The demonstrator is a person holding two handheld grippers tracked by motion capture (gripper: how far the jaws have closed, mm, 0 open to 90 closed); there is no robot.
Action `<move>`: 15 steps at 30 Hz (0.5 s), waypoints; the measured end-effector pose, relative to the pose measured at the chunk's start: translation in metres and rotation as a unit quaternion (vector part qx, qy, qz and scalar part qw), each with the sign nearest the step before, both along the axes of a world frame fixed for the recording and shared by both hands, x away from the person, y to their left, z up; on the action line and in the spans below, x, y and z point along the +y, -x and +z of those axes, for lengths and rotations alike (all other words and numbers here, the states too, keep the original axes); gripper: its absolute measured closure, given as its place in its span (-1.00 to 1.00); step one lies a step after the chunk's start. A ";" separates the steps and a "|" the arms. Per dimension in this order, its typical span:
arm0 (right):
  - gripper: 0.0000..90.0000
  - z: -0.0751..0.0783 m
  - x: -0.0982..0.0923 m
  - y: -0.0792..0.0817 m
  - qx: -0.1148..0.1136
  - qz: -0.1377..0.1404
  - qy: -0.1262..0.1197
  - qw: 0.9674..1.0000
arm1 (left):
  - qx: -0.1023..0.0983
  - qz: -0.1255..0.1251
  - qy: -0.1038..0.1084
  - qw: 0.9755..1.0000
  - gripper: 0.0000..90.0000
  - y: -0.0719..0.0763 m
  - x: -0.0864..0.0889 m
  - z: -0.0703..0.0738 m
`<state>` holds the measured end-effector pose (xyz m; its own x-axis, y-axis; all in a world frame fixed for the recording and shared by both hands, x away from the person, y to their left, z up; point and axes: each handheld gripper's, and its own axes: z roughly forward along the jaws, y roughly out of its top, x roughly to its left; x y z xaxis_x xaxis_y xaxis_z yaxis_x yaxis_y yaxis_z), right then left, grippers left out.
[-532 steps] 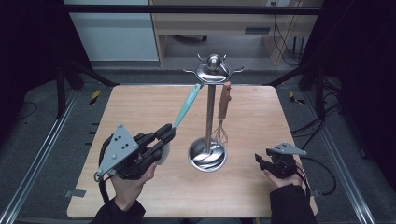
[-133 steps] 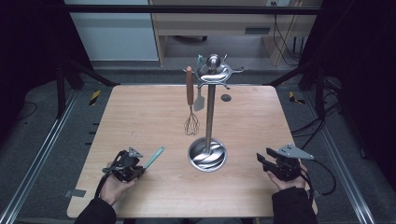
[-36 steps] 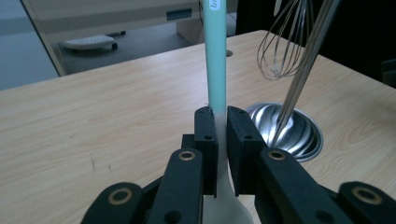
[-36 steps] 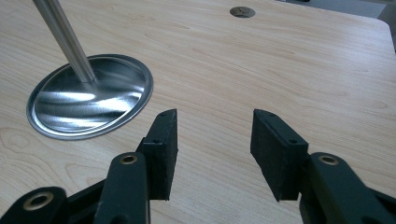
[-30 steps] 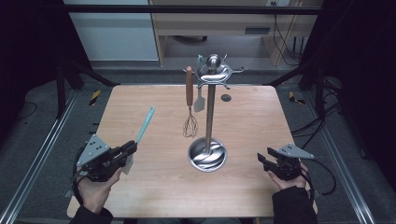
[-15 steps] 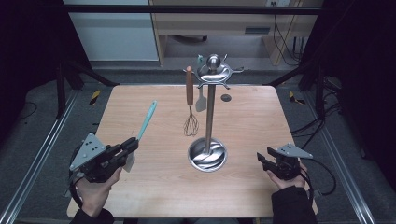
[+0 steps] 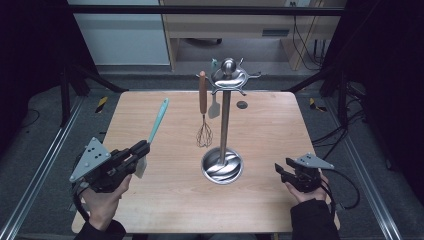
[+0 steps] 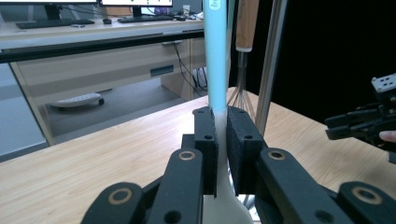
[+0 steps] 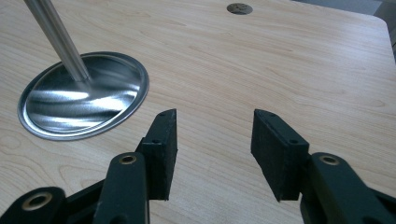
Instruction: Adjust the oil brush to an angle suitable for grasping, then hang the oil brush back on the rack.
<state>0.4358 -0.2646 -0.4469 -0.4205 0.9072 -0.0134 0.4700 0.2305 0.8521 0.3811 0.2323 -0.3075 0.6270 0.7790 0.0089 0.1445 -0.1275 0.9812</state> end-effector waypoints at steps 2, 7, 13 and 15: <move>0.14 0.000 0.000 0.000 0.002 -0.001 0.000 1.000 | -0.005 -0.004 0.002 1.000 0.84 0.000 -0.002 0.002; 0.14 0.000 0.000 0.000 0.001 -0.003 0.000 1.000 | -0.016 -0.012 0.014 1.000 0.84 0.001 -0.007 0.007; 0.14 0.000 0.000 0.000 0.000 -0.001 0.001 1.000 | -0.022 -0.025 0.019 0.999 0.84 0.004 -0.015 0.012; 0.14 0.000 -0.001 0.000 -0.002 -0.001 0.000 1.000 | -0.012 -0.028 0.026 0.999 0.84 0.006 -0.018 0.013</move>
